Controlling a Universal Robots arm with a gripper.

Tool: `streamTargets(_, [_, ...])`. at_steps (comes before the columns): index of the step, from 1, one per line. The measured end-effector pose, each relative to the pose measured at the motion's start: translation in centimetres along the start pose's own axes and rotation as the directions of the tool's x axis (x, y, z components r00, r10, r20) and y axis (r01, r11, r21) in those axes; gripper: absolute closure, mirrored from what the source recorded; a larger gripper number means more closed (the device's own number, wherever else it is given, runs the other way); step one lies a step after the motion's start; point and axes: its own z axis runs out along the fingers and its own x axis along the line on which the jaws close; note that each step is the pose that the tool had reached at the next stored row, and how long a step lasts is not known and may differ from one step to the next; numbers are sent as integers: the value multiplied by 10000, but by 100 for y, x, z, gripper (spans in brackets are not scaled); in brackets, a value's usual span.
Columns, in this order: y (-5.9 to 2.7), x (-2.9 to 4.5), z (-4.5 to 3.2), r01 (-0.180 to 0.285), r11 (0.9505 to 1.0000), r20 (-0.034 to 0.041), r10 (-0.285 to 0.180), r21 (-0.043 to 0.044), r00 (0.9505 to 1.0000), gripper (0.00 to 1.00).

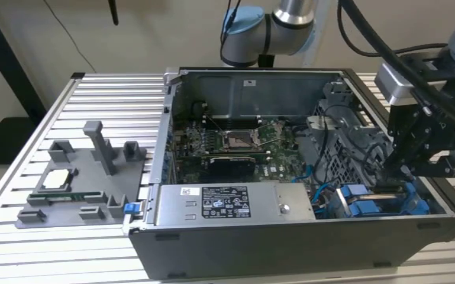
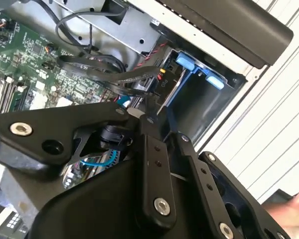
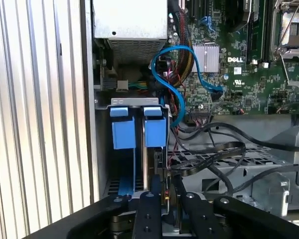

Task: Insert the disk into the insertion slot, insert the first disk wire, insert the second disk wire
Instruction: 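Insert the second disk wire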

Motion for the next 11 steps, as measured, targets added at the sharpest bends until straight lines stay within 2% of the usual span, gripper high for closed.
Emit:
streamTargets(5, [-6, -10, -93, 0, 10000, -4, 0, 0, 10000, 0])
streamTargets(11, [-6, -10, -95, 1, 10000, -1, -1, 0, 10000, 0])
